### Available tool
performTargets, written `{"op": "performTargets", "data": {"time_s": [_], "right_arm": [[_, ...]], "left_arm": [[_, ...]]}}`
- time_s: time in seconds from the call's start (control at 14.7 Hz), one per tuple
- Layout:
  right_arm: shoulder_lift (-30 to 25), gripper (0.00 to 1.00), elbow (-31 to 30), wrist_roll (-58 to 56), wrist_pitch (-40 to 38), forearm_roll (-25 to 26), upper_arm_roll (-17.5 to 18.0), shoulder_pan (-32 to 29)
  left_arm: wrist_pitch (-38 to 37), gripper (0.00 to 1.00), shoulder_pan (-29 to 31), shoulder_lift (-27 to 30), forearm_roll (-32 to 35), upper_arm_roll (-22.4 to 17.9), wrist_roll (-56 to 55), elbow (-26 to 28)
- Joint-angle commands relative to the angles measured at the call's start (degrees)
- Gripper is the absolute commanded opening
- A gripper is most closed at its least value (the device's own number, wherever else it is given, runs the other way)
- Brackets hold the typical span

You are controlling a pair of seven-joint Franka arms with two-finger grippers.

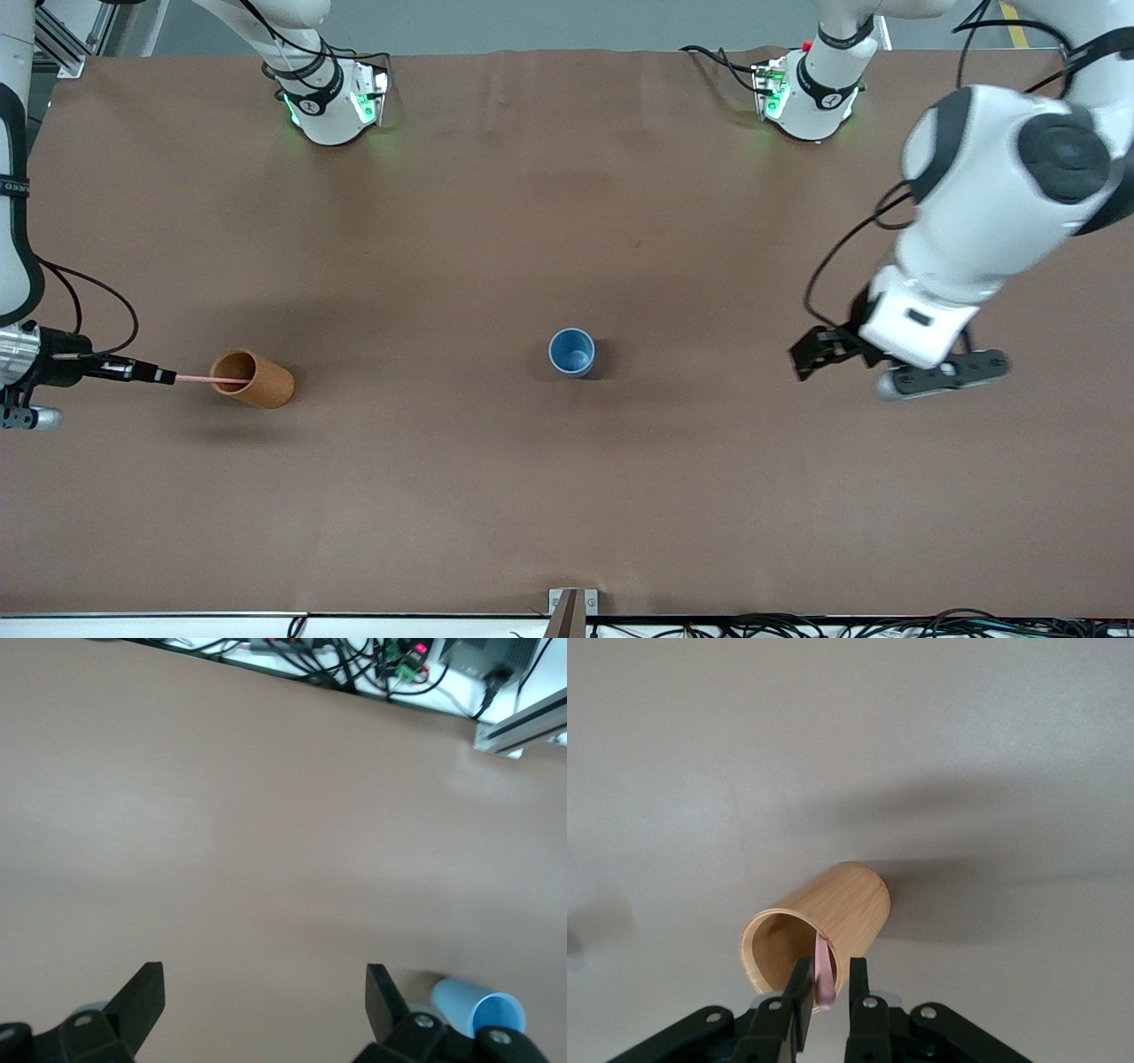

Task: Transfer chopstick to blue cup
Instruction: 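Slide the blue cup toward the table middle with the left gripper, then open the left gripper and withdraw it from the blue cup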

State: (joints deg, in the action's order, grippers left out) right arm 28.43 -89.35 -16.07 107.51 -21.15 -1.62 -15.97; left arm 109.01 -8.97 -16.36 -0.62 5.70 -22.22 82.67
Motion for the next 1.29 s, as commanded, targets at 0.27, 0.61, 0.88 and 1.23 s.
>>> {"op": "performTargets", "data": {"time_s": [0.27,0.61,0.88,1.23], "right_arm": [[0.22,0.15,0.05,-0.81,-0.46,-2.94,0.74,-0.91],[0.13,0.00,0.31,-0.37,-0.63,-2.85,0.74,-0.65],[-2.75,0.01,1.19,-0.11,-3.52,-2.67,0.83,-0.03],[-13.03,0.01,3.29,2.52,-10.47,1.27,0.92,2.07]], "left_arm": [[-11.88,1.00,5.11,8.10,-0.26,0.01,14.13,0.74],[-12.24,1.00,5.02,8.45,-0.43,0.01,14.40,-0.05],[-14.96,1.00,5.46,10.82,-0.96,0.27,15.18,1.18],[-14.70,1.00,5.63,13.64,-0.96,0.01,17.91,4.43]]}}
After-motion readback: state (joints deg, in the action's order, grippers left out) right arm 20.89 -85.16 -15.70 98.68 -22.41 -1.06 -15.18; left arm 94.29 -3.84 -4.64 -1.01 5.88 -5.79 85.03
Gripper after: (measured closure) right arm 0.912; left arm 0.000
